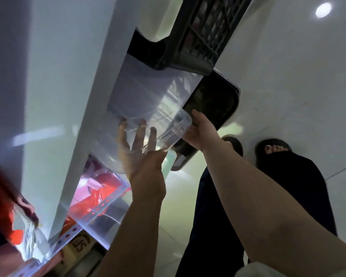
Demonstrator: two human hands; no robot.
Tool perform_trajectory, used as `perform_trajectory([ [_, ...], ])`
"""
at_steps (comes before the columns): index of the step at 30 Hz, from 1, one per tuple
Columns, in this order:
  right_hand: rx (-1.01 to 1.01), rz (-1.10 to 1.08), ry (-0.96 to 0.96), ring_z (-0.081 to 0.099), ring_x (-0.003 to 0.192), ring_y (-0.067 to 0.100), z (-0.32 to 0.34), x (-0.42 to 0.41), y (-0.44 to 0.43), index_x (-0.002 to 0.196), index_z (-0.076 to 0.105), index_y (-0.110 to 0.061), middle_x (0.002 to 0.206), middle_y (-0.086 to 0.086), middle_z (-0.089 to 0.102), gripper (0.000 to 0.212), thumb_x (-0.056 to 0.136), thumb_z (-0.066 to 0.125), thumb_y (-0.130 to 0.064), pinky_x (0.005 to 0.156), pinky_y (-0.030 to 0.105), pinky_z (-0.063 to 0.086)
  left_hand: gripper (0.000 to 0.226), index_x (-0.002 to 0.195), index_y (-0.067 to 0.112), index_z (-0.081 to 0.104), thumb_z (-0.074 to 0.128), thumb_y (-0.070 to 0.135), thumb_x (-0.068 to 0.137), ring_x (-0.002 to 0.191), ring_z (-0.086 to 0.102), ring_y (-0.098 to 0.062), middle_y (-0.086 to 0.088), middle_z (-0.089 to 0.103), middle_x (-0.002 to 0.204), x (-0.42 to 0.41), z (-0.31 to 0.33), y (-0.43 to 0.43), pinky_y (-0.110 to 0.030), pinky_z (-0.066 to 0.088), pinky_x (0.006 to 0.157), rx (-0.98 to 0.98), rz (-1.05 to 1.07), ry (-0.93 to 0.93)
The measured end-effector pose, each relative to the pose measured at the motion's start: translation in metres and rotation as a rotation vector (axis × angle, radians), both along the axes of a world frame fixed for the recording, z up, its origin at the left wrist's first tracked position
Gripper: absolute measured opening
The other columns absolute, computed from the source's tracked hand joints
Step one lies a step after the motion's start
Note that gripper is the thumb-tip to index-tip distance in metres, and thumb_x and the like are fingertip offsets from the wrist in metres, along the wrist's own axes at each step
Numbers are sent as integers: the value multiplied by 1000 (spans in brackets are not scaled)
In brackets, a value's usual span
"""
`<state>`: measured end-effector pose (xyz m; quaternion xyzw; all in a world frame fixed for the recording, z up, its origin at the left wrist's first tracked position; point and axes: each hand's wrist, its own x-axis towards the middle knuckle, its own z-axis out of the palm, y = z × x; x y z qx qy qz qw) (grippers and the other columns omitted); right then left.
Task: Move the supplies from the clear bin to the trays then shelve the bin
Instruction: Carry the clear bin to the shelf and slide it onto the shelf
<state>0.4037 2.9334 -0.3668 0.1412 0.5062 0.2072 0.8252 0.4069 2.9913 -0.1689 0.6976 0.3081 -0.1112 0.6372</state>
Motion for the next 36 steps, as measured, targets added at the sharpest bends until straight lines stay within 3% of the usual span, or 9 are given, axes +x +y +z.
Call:
perform_trajectory([
  [4, -74, 29, -102, 67, 94, 34, -8, -2, 14, 121, 53, 1, 107, 19, 65, 37, 89, 60, -14, 83, 43, 56, 100, 133, 41, 43, 53, -22, 56, 128, 49, -26, -4, 52, 139, -4, -7, 12, -64, 37, 99, -39, -65, -24],
  [9, -98, 52, -122, 67, 83, 19, -3, -10, 13, 105, 59, -2, 96, 14, 70, 18, 87, 55, -2, 55, 20, 52, 103, 136, 43, 40, 39, -28, 61, 130, 46, -29, -5, 46, 144, -20, -6, 29, -56, 44, 96, -102, -118, -8],
  [13, -136, 71, -183, 61, 54, 6, 0, -10, 2, 104, 52, 1, 82, 10, 70, 15, 92, 44, 2, 45, 13, 48, 101, 141, 42, 33, 44, -27, 68, 134, 41, -30, -3, 40, 149, -23, -3, 34, -56, 40, 101, -136, -185, 4],
  [17, -274, 160, -216, 62, 54, 6, 8, -7, -13, 128, 42, 2, 82, 7, 63, 36, 92, 40, 4, 39, 14, 45, 80, 141, 40, 34, 64, 1, 79, 127, 48, -33, -2, 45, 145, -38, 7, 32, -54, 45, 97, -136, -111, 10],
  [22, -433, 78, -128, 68, 79, 22, 22, -28, -38, 134, 42, -4, 102, 14, 61, 51, 87, 57, 7, 62, 27, 56, 72, 138, 38, 40, 75, 37, 75, 119, 53, -43, -17, 56, 132, -69, 31, 49, -58, 48, 90, -202, 222, 31],
  [26, -492, 32, -90, 68, 86, 26, 52, -55, -64, 125, 48, -14, 101, 13, 67, 50, 83, 62, 7, 79, 40, 56, 54, 122, 39, 50, 41, 6, 82, 118, 54, -42, -22, 57, 124, -83, 45, 76, -53, 50, 87, -278, 215, 60],
  [30, -549, 159, -112, 64, 100, 28, 96, -72, -83, 121, 56, -26, 115, 15, 64, 50, 82, 64, 5, 91, 47, 52, 57, 117, 40, 50, 43, 2, 76, 120, 53, -39, -20, 53, 129, -92, 63, 99, -55, 46, 94, -415, 157, 114],
  [33, -620, 288, -178, 66, 73, 19, 135, -77, -89, 129, 49, -27, 93, 8, 66, 57, 83, 59, 5, 70, 39, 59, 54, 112, 40, 58, 40, -4, 84, 113, 60, -33, -16, 57, 128, -106, 81, 117, -52, 51, 88, -331, 296, 105],
  [36, -765, 502, -174, 64, 77, 19, 170, -83, -86, 129, 49, -30, 103, 10, 62, 60, 82, 60, 6, 68, 38, 57, 55, 114, 34, 56, 43, -13, 87, 100, 67, -23, -10, 68, 109, -119, 96, 134, -44, 57, 79, -179, 403, 71],
])
